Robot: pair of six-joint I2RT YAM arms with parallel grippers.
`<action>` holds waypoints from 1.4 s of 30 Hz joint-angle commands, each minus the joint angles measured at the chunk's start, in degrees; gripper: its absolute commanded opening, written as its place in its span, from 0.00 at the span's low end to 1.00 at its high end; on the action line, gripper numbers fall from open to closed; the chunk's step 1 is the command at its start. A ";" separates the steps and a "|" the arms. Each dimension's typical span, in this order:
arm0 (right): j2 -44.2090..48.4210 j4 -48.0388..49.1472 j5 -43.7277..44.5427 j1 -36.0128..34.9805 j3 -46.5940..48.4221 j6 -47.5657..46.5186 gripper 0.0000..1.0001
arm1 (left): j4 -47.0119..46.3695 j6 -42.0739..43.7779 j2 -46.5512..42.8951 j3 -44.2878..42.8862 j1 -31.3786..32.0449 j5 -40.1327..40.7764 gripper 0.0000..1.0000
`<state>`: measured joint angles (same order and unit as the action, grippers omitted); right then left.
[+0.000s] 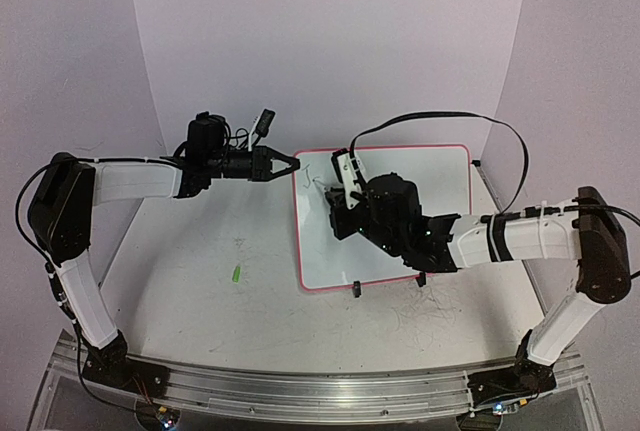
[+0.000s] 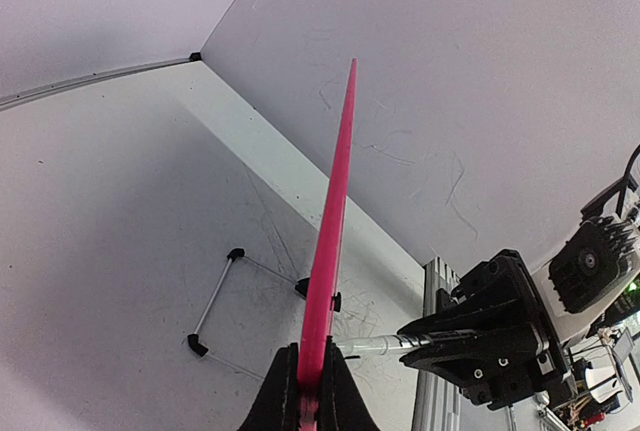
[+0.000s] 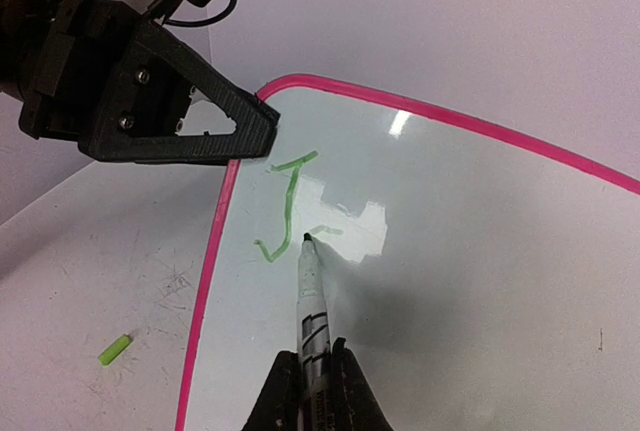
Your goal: Write a sentence on the whiteboard
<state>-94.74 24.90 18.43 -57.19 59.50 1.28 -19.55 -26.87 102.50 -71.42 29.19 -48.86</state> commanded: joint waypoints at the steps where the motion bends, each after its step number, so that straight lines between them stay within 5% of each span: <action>1: 1.14 -2.02 0.17 0.06 -0.82 0.71 0.00 | -2.00 -0.20 -1.86 0.14 -0.01 -0.59 0.00; 42: 0.00 -2.17 5.94 0.69 1.72 1.24 0.00 | -2.07 -0.29 -1.86 0.23 -0.01 -0.74 0.00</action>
<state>-93.27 22.63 22.23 -57.41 58.39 2.39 -19.55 -26.87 102.50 -71.42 29.19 -48.80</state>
